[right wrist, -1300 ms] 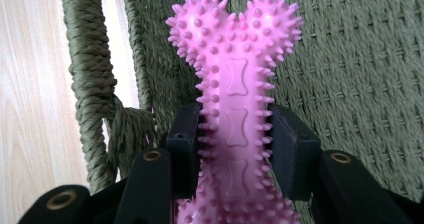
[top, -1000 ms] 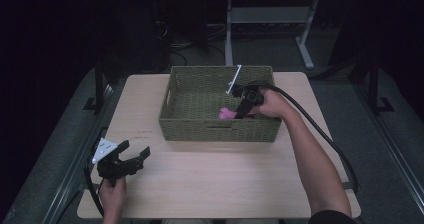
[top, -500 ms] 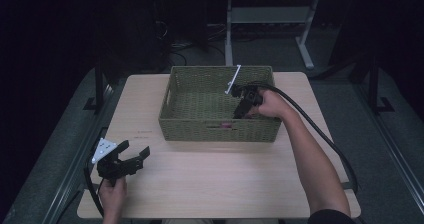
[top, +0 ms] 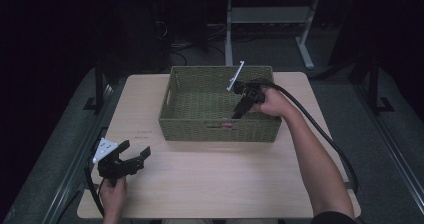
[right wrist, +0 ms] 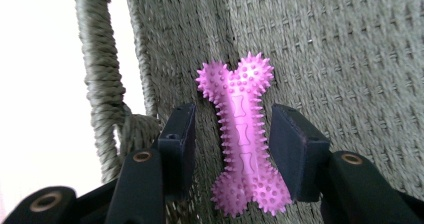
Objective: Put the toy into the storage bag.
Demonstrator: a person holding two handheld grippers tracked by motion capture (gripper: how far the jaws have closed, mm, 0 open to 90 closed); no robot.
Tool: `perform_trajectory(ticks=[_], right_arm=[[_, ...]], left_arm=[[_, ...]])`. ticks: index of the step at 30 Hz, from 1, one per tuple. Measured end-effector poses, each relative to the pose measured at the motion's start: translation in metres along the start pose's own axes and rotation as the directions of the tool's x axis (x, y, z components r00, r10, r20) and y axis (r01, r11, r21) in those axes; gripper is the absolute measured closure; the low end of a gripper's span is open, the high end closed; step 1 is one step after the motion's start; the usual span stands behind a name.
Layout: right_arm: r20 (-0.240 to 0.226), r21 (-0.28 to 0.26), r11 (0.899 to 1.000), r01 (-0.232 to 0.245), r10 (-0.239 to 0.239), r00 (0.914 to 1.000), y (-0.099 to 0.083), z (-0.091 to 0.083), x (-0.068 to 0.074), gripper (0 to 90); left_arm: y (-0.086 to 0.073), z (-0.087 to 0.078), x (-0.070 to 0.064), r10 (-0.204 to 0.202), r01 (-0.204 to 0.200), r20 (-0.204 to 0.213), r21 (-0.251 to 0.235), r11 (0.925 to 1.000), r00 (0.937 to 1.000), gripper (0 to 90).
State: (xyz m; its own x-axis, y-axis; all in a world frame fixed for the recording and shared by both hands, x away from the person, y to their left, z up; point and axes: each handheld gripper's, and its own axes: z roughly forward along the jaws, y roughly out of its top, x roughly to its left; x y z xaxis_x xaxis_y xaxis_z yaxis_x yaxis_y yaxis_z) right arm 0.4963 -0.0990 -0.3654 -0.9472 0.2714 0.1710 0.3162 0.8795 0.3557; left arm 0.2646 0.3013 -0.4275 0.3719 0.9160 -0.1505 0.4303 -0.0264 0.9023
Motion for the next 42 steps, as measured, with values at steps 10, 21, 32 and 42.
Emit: perform_trajectory(ticks=[10,21,32,42], right_arm=[[0.015,-0.047,0.999,-0.008,0.009,0.9998,-0.003,-0.019,0.007,51.5],[0.033,-0.101,0.995,-0.020,0.023,0.9992,-0.012,-0.038,0.015,47.7],[0.049,-0.149,0.988,-0.027,0.034,0.9982,-0.031,-0.054,0.028,45.2],[0.066,-0.169,0.985,-0.026,0.037,0.9971,-0.048,-0.062,0.041,42.5]], left_arm=[[0.000,-0.001,-0.001,0.004,-0.004,0.004,-0.004,1.0000,1.0000,12.9],[0.000,-0.002,0.000,0.000,0.000,0.000,-0.003,1.0000,1.0000,12.9],[-0.001,-0.001,-0.002,0.005,-0.005,0.001,0.000,1.0000,1.0000,12.8],[-0.001,0.000,-0.003,0.011,-0.011,0.003,0.002,0.9999,0.9999,12.8]])
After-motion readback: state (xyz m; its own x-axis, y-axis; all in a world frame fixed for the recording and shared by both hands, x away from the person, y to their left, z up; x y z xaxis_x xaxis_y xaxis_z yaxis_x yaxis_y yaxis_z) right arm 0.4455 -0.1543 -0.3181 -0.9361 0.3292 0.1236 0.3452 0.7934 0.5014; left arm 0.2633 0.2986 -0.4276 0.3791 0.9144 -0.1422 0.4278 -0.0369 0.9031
